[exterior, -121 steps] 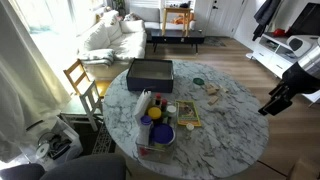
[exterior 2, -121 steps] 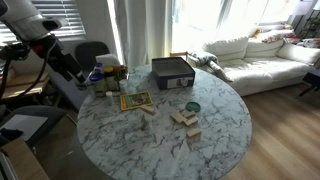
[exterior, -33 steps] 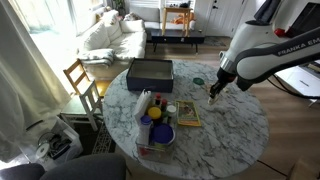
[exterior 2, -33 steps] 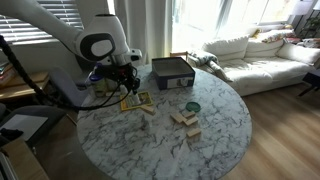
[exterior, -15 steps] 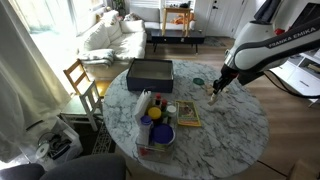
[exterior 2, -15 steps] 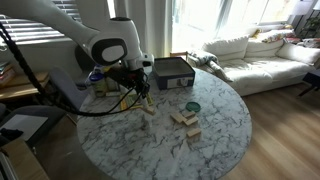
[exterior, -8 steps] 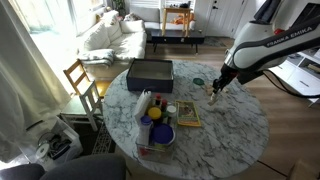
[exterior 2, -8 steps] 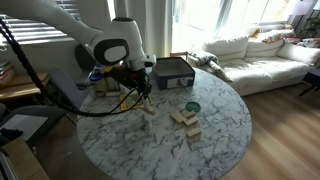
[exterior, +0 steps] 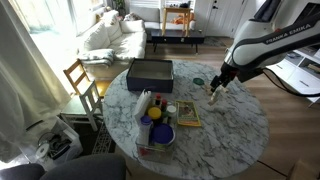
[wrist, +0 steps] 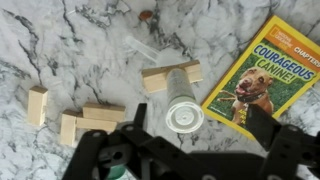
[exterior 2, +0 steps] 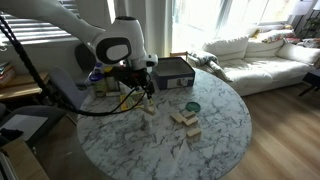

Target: Pick up the white bottle on the table top and put it on top of the wooden block, pick up the wooden block with a white bottle on top and move it slightly to the right

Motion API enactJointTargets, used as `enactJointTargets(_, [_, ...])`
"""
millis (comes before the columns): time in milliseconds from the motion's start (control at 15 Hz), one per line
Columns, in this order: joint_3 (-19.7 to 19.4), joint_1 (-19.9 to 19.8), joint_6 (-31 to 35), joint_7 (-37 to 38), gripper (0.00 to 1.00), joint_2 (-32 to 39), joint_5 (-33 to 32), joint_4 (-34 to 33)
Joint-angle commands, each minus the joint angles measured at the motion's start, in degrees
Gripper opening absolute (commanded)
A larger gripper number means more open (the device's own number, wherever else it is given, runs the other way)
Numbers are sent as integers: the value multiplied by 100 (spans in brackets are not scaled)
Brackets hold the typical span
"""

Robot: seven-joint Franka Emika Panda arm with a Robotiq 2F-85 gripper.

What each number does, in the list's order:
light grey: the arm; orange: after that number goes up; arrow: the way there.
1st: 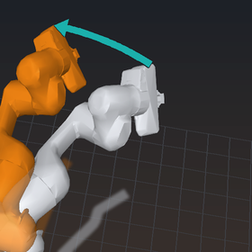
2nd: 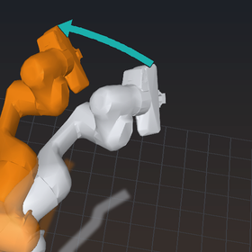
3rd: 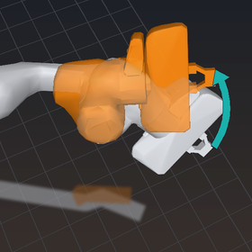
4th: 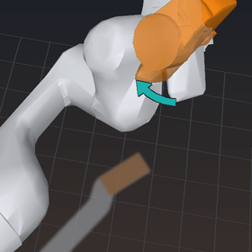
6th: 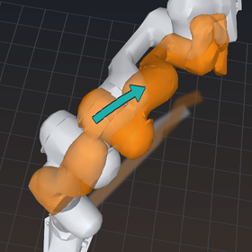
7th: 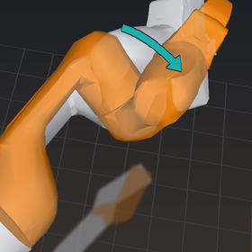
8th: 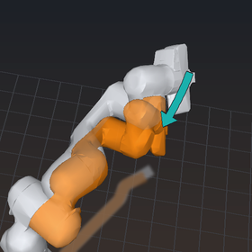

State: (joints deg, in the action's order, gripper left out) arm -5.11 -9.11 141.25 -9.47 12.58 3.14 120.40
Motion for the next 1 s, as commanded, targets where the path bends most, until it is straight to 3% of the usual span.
enactJointTargets(0, [51,-75,-82,-277,100,159,230,-102])
enactJointTargets(933, [152,-493,355,-1109,100,403,869,177])
